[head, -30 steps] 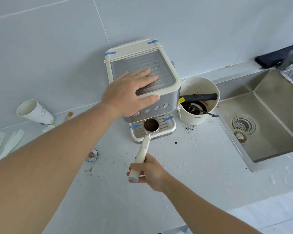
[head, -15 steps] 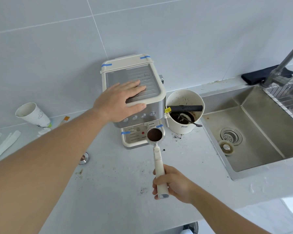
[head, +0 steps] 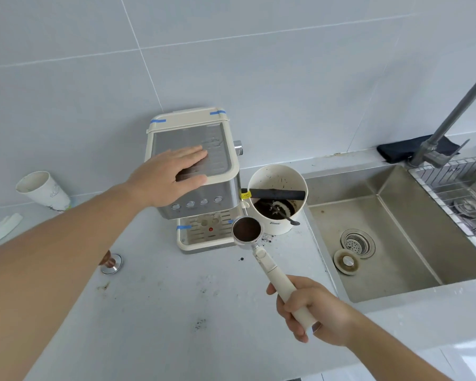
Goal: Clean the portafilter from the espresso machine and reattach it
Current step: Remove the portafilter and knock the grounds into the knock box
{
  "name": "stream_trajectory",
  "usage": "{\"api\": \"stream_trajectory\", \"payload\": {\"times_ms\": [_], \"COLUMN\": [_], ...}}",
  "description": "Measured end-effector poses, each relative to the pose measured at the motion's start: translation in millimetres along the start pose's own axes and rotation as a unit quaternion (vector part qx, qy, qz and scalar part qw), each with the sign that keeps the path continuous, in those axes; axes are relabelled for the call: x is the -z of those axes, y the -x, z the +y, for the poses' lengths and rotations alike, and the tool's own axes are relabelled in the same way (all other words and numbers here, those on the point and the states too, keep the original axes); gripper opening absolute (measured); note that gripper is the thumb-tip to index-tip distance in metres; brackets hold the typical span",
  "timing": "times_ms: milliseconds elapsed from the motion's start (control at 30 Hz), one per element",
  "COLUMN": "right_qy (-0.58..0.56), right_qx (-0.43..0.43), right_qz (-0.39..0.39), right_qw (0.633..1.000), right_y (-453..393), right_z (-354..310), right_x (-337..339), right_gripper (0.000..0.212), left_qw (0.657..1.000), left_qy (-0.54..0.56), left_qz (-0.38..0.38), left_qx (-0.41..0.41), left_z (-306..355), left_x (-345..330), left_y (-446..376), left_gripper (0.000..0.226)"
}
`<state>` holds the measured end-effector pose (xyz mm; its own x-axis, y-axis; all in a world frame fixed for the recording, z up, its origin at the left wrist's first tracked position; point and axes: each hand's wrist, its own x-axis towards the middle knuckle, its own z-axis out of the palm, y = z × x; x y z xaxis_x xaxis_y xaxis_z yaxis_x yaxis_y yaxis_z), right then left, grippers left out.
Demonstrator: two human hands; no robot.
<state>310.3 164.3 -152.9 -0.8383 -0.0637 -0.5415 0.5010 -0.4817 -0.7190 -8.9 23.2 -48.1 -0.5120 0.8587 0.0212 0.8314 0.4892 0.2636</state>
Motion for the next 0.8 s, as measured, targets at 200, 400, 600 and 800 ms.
{"api": "stream_trajectory", "payload": {"times_ms": [200,400,600,800], "right_qy": [-0.037,-0.066,-0.097,-0.077], "right_qx": [0.034,0.060,0.082,0.102], "right_qz": [-0.007,0.028,0.057,0.091], "right_qw": [0.999,0.996,0.990,0.988], "right_y": [18,21,17,6], "right_z": [-24,-59,-88,-106], "right_x": [29,57,79,104], "right_gripper": [0.051,0.049,0.048,0.040], "left_qw": [0.999,0.995,0.989,0.981], "left_qy": [0.020,0.009,0.019,0.037], "left_qz": [0.027,0.047,0.057,0.097], "left_qx": [0.042,0.090,0.135,0.163], "left_z": [12,30,43,45], "left_x": [-3,-8,-12,-16], "left_y": [-2,-12,-22,-24], "left_gripper": [0.056,0.056,0.058,0.056]}}
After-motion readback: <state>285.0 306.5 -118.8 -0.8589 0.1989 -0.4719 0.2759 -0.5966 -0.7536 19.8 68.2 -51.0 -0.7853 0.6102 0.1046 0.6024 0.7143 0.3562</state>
